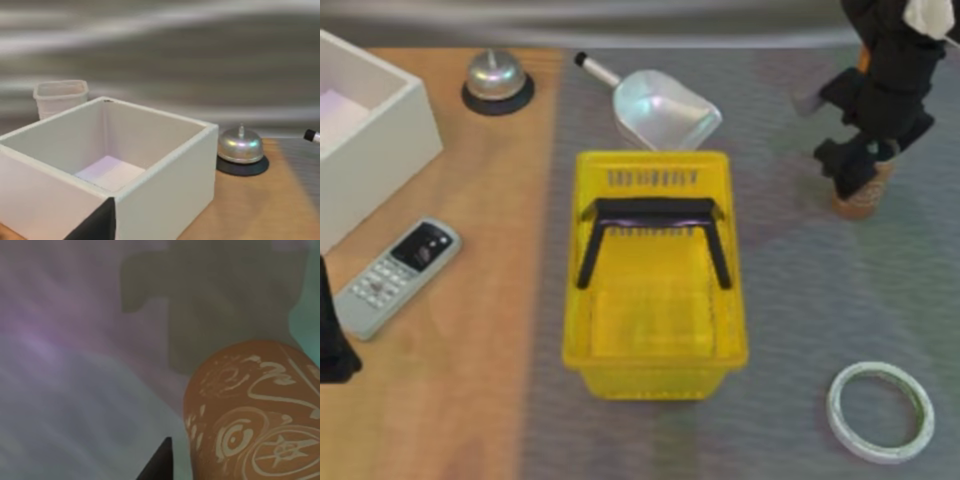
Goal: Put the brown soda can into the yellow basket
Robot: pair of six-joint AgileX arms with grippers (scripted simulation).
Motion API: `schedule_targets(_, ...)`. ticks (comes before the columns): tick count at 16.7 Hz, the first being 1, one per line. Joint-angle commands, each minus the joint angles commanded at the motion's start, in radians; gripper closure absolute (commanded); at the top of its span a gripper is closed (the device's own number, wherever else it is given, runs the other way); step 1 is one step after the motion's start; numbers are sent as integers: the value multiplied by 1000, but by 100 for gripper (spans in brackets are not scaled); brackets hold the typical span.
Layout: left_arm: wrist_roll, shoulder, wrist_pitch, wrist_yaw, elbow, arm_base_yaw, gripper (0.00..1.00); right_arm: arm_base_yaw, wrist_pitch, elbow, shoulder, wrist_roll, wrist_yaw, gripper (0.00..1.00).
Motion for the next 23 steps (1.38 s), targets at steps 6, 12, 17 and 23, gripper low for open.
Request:
schedule_targets(6,0,0,0,0,0,0,0,0,0,0,0,0,0,98)
schedule_targets(12,0,0,0,0,0,0,0,0,0,0,0,0,0,100)
schedule_targets(17,0,0,0,0,0,0,0,-1,8,-5,-1,4,-7,100)
schedule_targets(23,0,0,0,0,0,0,0,24,272,-141,-36,87,-168,100)
